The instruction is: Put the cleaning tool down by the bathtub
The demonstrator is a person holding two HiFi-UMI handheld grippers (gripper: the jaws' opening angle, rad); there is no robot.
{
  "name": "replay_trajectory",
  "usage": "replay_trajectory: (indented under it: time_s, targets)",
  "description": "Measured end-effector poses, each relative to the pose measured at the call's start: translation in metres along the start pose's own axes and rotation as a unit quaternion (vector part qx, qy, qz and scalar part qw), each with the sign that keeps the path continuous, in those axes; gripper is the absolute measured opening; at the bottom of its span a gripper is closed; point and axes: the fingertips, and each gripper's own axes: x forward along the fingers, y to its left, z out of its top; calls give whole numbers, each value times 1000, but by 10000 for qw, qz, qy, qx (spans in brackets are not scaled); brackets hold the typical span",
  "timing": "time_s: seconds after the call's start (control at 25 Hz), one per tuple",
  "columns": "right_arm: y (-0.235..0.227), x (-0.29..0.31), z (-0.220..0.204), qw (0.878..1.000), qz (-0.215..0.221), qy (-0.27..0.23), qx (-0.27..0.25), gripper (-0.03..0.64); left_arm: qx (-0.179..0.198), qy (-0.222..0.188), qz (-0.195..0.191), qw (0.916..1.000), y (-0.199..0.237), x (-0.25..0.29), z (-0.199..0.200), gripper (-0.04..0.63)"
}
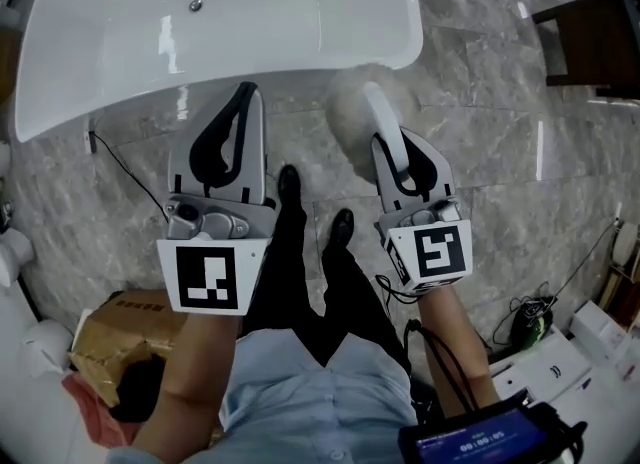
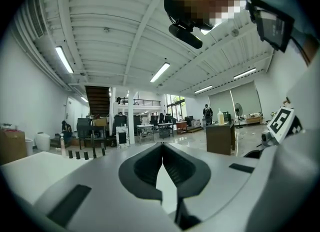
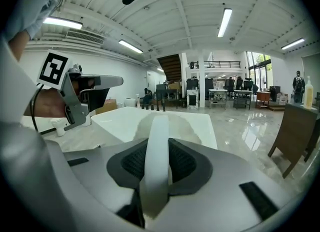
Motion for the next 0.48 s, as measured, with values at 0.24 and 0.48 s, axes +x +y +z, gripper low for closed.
replay_trajectory:
  time_s: [0.24, 0.48]
  targets:
    - [2, 27, -50, 9992, 296, 260, -1, 101, -175, 201, -65, 9996, -5, 17, -52, 17]
    - [2, 55, -105, 9978, 477, 450, -18, 101, -239, 298, -43, 9993, -4, 31, -104, 17]
